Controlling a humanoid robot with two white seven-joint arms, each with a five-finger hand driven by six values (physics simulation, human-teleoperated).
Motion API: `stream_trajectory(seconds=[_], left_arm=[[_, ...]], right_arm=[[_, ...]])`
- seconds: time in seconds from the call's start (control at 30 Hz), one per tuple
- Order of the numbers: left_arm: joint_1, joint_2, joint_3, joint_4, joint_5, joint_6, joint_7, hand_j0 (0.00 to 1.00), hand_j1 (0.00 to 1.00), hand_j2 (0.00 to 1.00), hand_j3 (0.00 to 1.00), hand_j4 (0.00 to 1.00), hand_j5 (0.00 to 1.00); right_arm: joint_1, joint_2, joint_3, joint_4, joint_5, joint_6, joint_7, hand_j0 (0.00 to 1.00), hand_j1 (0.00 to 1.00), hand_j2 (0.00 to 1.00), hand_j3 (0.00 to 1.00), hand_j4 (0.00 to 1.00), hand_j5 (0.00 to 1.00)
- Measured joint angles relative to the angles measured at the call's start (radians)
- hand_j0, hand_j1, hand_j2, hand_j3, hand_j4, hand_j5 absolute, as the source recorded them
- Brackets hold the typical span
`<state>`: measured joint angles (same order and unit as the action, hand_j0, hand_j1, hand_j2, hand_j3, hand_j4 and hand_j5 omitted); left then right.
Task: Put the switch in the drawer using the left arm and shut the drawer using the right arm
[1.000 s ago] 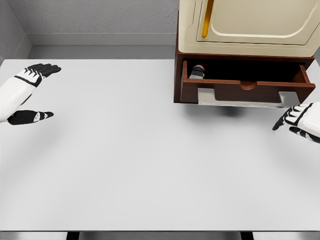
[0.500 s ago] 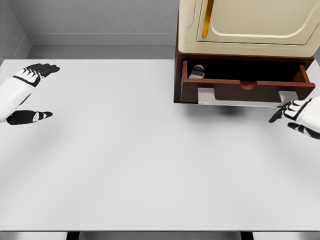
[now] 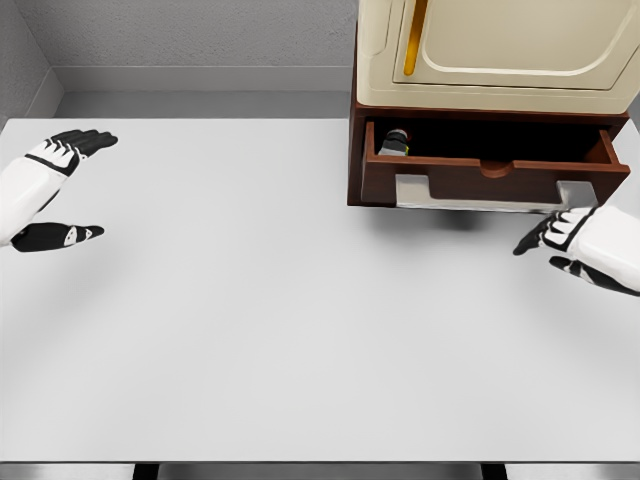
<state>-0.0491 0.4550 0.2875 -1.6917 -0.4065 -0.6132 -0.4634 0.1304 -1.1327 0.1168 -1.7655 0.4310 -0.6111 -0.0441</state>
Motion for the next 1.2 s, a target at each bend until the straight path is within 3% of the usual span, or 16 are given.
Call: stream_trajectory(seconds=[0.27,0.57,0.87,1.2], left_arm=[[0.0,0.0,0.003,0.0,0.004,0.0,0.0,1.0,1.0,1.0,1.0,1.0,1.0],[0.002,0.0,0.004,0.0,0.005,0.0,0.0,1.0,1.0,1.0,1.0,1.0,1.0],[0.002,0.0,0.004,0.0,0.005,0.0,0.0,1.0,1.0,1.0,1.0,1.0,1.0],[0.006,0.0,0.004,0.0,0.005,0.0,0.0,1.0,1.0,1.0,1.0,1.0,1.0]], right_arm=[[-0.118,0.037,0.067,0.0,0.017,0.0,0.001,0.64,0.64,0.64,0.64,0.64,0.64],[-0.124,0.06,0.125,0.0,0.025,0.0,0.001,0.65,0.65,0.65,0.65,0.65,0.65],[-0.199,0.107,0.187,0.004,0.051,0.0,0.002,0.67,0.67,0.67,0.67,0.67,0.67],[-0.216,0.128,0.203,0.037,0.058,0.0,0.003,0.69,0.69,0.69,0.69,0.69,0.69]])
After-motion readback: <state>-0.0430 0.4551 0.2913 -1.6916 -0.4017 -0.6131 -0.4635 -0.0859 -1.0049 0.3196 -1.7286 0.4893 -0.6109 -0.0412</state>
